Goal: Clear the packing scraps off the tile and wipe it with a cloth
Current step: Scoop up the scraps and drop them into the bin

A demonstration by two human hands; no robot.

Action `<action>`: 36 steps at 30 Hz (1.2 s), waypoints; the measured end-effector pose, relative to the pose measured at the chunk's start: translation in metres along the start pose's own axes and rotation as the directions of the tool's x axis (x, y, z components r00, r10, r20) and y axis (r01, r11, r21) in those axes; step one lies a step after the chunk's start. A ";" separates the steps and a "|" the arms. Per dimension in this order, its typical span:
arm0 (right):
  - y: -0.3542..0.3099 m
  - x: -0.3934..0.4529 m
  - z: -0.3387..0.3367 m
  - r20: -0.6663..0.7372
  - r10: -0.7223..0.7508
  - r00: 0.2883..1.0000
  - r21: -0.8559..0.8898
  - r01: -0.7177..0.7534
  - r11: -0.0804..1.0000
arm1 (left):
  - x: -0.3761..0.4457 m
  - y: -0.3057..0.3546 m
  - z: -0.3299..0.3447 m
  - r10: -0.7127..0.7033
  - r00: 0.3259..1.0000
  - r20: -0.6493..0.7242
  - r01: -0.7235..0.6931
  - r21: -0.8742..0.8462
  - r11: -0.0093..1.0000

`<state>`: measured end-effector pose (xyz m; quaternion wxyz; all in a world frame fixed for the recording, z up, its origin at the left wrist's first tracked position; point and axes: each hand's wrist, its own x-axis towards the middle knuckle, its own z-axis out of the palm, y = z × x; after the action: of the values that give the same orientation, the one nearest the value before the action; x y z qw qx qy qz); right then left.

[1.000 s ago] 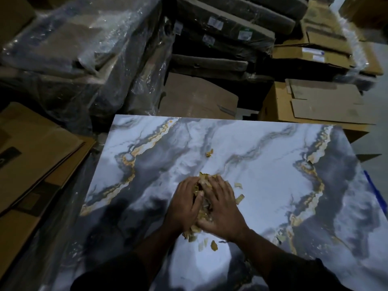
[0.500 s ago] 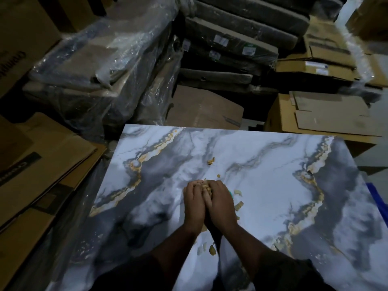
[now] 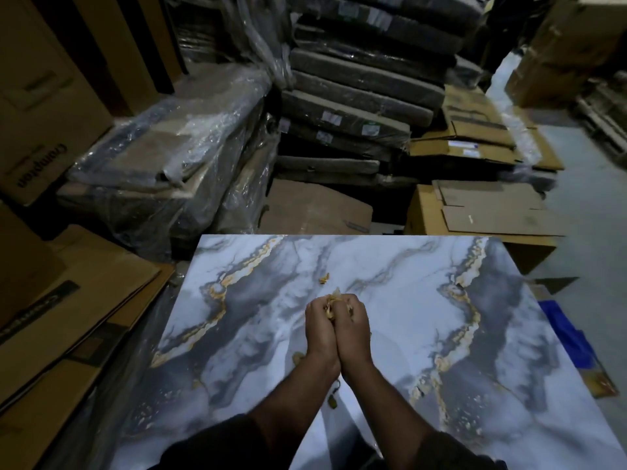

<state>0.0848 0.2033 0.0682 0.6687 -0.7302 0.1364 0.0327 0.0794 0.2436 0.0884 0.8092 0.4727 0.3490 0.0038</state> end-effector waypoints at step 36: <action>-0.038 -0.152 -0.134 -0.171 0.310 0.935 0.757 -0.077 0.649 | -0.156 -0.058 0.027 0.336 0.781 0.526 -0.514 0.237 0.824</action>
<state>-0.0704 0.0979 0.1541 0.8718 -0.3742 0.3106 -0.0590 -0.0425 0.1382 0.1397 0.7421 0.6698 0.0222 0.0117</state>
